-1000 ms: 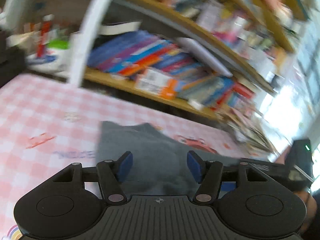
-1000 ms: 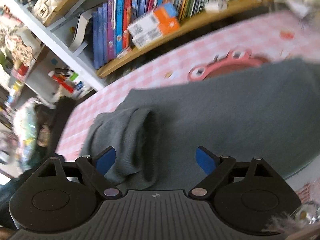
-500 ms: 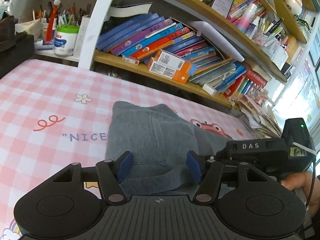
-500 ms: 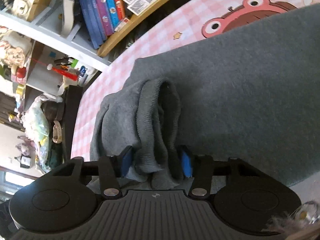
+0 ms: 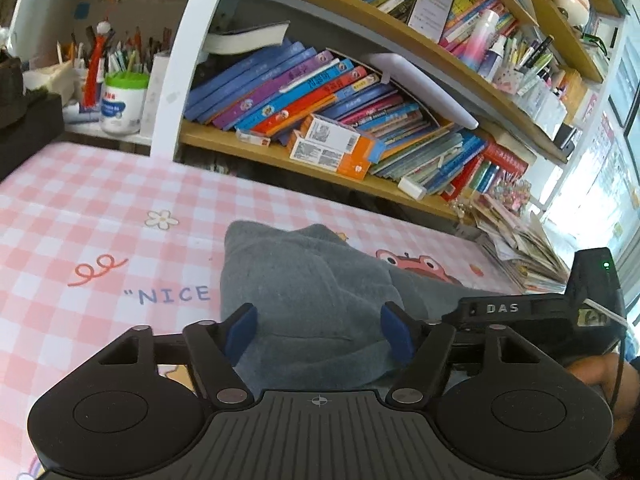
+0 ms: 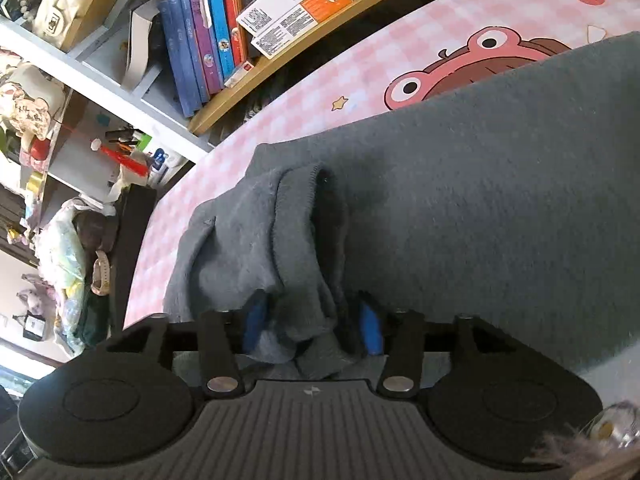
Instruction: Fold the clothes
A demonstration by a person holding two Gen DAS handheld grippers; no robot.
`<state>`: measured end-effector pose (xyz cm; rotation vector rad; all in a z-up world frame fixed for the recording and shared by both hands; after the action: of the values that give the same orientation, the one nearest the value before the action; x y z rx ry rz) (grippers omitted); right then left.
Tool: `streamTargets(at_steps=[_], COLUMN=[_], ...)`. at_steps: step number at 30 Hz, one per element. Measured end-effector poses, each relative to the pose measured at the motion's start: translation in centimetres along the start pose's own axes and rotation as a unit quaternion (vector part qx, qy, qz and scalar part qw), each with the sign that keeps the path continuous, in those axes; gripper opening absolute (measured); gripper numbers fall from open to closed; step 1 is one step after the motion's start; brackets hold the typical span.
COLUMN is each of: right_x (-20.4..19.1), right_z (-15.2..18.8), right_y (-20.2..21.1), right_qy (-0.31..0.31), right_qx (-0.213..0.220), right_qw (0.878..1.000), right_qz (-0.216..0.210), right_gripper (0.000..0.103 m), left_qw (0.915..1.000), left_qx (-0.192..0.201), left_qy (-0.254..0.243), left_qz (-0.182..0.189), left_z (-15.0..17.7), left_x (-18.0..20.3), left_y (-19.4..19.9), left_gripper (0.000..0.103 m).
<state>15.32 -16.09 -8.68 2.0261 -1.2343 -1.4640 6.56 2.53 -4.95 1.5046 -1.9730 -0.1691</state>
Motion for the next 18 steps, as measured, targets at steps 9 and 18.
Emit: streamTargets(at_steps=[9,18], right_x=[-1.3,-0.2], right_z=[-0.2,0.2], right_y=[0.4,-0.4], right_qy=[0.020,0.047], right_qx=[0.011,0.003], right_qw=[1.000,0.999], right_qz=[-0.017,0.025], right_gripper=[0.029,0.032], left_qw=[0.9995,0.9982], left_qx=[-0.014,-0.056], left_qy=[0.014,0.010], left_qz=[0.024,0.021], left_z=[0.4,1.7], left_x=[0.0,-0.2], left_y=[-0.3,-1.6], left_gripper=[0.043,0.031])
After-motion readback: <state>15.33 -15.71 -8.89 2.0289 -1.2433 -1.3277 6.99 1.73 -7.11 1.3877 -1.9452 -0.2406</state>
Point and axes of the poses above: each gripper's, at about its wrist camera, not at the fingertips, and y roughly against the way its jaws point, x to its right, z to its underside, the point moved 8 cm from there along -y, roughly the way its jaws point, and after that the axes turned 5 degrees about z, right-handed, at the moved point
